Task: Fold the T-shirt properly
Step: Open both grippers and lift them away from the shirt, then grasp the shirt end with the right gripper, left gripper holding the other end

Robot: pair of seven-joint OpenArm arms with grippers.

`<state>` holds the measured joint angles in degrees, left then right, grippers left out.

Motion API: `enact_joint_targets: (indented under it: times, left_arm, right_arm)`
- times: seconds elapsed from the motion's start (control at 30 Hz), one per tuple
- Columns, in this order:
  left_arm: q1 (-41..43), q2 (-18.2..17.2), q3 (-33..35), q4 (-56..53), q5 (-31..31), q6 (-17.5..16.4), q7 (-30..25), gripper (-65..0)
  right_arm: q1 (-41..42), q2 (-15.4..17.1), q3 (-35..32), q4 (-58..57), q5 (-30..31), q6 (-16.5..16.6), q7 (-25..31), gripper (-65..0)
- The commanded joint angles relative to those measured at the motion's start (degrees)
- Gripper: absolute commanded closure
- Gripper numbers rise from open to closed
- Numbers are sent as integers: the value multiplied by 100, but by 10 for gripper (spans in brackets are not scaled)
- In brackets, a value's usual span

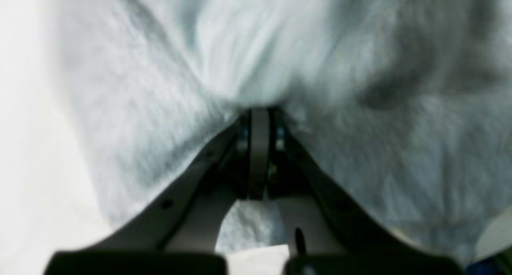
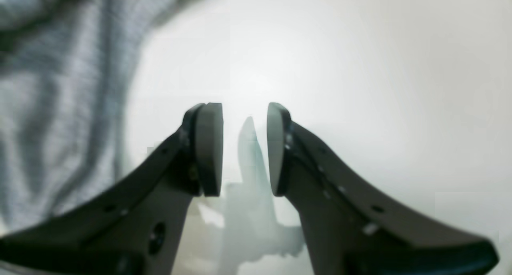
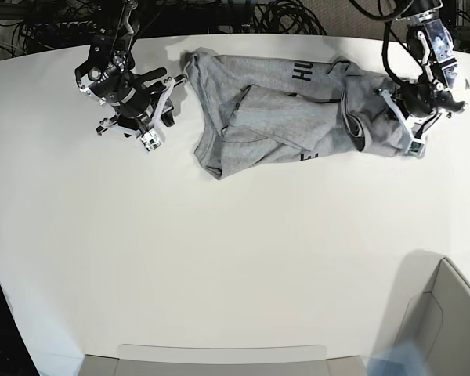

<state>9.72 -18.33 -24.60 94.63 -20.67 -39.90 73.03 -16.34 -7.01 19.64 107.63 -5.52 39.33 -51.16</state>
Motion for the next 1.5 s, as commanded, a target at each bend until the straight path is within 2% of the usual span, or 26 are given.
enact_joint_targets:
  times: [0.0,0.17,0.33,0.4,0.5,0.63,0.93,1.1,1.27,1.47]
  left_arm:
    - [-132,-97,29,-78,67,-10,-90,0]
    - [-114,-88,12,-105,84,-10,-125,0]
    - [-106,-97,47,-105,84,-10,-125,0]
    - [-106,-88,56,-114,84,-10,-125,0]
    - [-106,-88,56,-114,84,-10,-134,0]
    - [-106,-88,56,-114,84,-10,-134,0]
    - [-9,-88,64,-122,84,-10,-152,0]
    - [-9,-88,302,-122,84,-10,-152,0]
    - [-9,-88,548,-122,84,-10,-152,0]
    - [-9,-88,565,-122,84,-10,-152,0]
  right_arm:
    - [38,19,63,107,134,67,83,-192]
    - [21,19,115,133,969,67,56,-199]
    - [56,2,634,107,2086,67,4,-305]
    - [73,19,731,63,2578,67,-251,-335]
    - [179,19,836,-306,3238,67,-612,-327]
    - [258,19,836,-1221,3835,67,-656,-320]
    - [522,-25,827,-2671,3994,67,-709,-320]
    - [522,-34,537,-2706,4257,67,-1157,-320]
    - [495,-174,379,-2706,4293,67,-1148,-320]
    - [531,-199,335,-2706,4328,67,-1139,-320]
